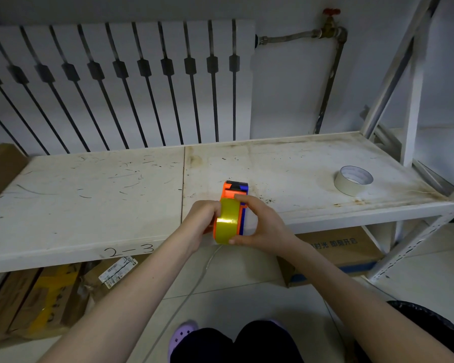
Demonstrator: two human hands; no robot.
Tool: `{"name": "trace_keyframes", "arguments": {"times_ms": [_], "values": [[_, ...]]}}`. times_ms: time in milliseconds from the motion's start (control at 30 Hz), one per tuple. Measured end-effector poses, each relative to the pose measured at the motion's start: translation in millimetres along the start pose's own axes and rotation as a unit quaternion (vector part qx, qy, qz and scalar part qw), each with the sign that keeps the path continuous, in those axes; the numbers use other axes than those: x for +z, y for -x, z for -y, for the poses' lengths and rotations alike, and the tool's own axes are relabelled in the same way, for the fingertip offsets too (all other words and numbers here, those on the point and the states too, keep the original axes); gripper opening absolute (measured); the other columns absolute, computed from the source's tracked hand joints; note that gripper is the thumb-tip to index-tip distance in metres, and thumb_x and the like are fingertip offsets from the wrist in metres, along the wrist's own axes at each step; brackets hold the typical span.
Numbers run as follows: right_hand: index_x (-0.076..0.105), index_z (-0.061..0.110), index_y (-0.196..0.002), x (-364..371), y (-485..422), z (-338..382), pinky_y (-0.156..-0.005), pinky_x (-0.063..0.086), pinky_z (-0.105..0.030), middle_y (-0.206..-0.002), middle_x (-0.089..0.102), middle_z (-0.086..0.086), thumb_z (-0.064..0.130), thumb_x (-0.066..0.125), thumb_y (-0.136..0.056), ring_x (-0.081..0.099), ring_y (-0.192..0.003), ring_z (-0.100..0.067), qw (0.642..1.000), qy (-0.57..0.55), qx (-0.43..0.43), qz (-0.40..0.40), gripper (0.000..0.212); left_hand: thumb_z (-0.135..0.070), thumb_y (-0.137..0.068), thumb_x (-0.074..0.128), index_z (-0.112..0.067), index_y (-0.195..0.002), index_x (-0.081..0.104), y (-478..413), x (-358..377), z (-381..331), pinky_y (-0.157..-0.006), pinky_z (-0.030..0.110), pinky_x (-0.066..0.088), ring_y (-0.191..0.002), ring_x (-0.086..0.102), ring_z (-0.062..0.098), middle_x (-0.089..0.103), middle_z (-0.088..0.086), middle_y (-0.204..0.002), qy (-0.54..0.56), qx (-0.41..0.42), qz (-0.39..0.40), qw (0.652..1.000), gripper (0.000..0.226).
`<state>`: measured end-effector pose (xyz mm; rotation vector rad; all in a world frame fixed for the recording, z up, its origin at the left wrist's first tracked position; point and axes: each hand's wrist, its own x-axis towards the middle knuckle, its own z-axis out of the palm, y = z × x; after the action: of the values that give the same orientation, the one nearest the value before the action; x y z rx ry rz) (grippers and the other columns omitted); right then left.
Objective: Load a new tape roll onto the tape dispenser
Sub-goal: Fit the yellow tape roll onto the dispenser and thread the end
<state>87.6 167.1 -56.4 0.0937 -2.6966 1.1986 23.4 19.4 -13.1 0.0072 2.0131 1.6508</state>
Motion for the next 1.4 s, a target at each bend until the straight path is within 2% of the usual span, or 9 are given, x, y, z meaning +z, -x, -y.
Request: {"name": "trace_keyframes", "arguments": {"times_ms": [200,333,467,667,767,933,1033,1167,1400], "values": [[0.038,0.032,-0.132,4,-6,-5,-0.094,0.046,-0.032,-0.134,0.047,0.007,0.050,0.080,-0.060,0.045,-0.119,-0.011,0.999,0.003,0.026,-0.022,0.085,-0.011,-0.048,0.045,-0.005,-0.093,0.064,0,-6,20,-0.067,0.033,0.042,-0.079,0.053,0.027,0.056,0.014,-0.083,0.014,0.083,0.041,0.996,0.049],[0.038,0.030,-0.130,7,-4,-4,-0.093,0.046,-0.030,-0.135,0.046,0.006,0.046,0.082,-0.061,0.045,-0.120,-0.012,0.999,-0.011,0.024,-0.031,0.083,-0.025,-0.055,0.048,-0.009,-0.086,0.058,1,-2,16,-0.067,0.032,0.043,-0.080,0.054,0.026,0.057,0.012,-0.084,0.046,0.039,-0.004,0.998,0.036],[0.041,0.029,-0.132,8,-5,-1,-0.095,0.047,-0.033,-0.133,0.049,0.005,0.045,0.082,-0.061,0.046,-0.119,-0.012,0.998,-0.011,0.038,-0.051,0.084,-0.015,-0.052,0.044,-0.010,-0.066,0.053,5,2,17,-0.057,0.026,0.039,-0.067,0.049,0.020,0.051,0.005,-0.069,0.035,0.083,-0.015,0.996,0.017],[0.043,0.020,-0.136,1,-12,5,-0.094,0.049,-0.032,-0.129,0.055,0.000,0.040,0.078,-0.069,0.050,-0.113,-0.013,0.995,-0.056,0.068,-0.053,0.079,-0.010,-0.066,0.047,-0.008,-0.075,0.066,4,-2,40,-0.070,0.031,0.045,-0.077,0.054,0.021,0.059,0.008,-0.074,0.059,0.129,0.003,0.990,0.020],[0.041,0.020,-0.138,-2,-13,10,-0.093,0.047,-0.031,-0.120,0.055,0.006,0.042,0.072,-0.075,0.052,-0.113,-0.013,0.993,-0.080,0.078,-0.026,0.073,-0.018,-0.073,0.053,-0.008,-0.070,0.060,5,2,26,-0.067,0.034,0.042,-0.078,0.052,0.027,0.056,0.011,-0.074,0.065,0.113,-0.038,0.991,0.013],[0.008,0.025,-0.147,5,-2,8,-0.104,0.037,-0.032,-0.151,0.023,0.007,0.053,0.080,-0.061,0.028,-0.135,-0.013,0.998,0.054,0.007,0.039,0.116,-0.021,-0.081,0.051,-0.013,-0.075,0.051,4,5,6,-0.055,0.026,0.036,-0.065,0.046,0.019,0.049,0.004,-0.072,0.079,0.043,-0.066,0.994,0.010],[0.018,0.027,-0.144,14,0,4,-0.100,0.045,-0.036,-0.147,0.029,0.005,0.052,0.081,-0.058,0.035,-0.131,-0.014,0.998,0.050,-0.028,-0.022,0.110,-0.022,-0.079,0.052,-0.013,-0.074,0.049,6,3,7,-0.052,0.024,0.034,-0.062,0.044,0.017,0.047,0.003,-0.070,0.055,0.040,-0.039,0.997,0.010],[0.031,0.030,-0.139,12,-8,1,-0.092,0.049,-0.033,-0.136,0.044,0.006,0.059,0.078,-0.057,0.047,-0.118,-0.013,0.997,0.056,-0.001,-0.052,0.099,-0.026,-0.054,0.050,-0.010,-0.066,0.044,5,-4,22,-0.061,0.031,0.034,-0.068,0.041,0.022,0.042,0.010,-0.069,0.055,0.085,-0.023,0.995,0.021],[0.050,0.024,-0.128,8,-15,0,-0.089,0.053,-0.033,-0.117,0.061,0.004,0.051,0.076,-0.067,0.061,-0.108,-0.016,0.990,-0.110,0.082,-0.033,0.071,-0.018,-0.066,0.046,-0.005,-0.076,0.061,5,-8,34,-0.069,0.035,0.040,-0.075,0.050,0.025,0.054,0.016,-0.076,0.039,0.142,0.013,0.989,0.023]]}}
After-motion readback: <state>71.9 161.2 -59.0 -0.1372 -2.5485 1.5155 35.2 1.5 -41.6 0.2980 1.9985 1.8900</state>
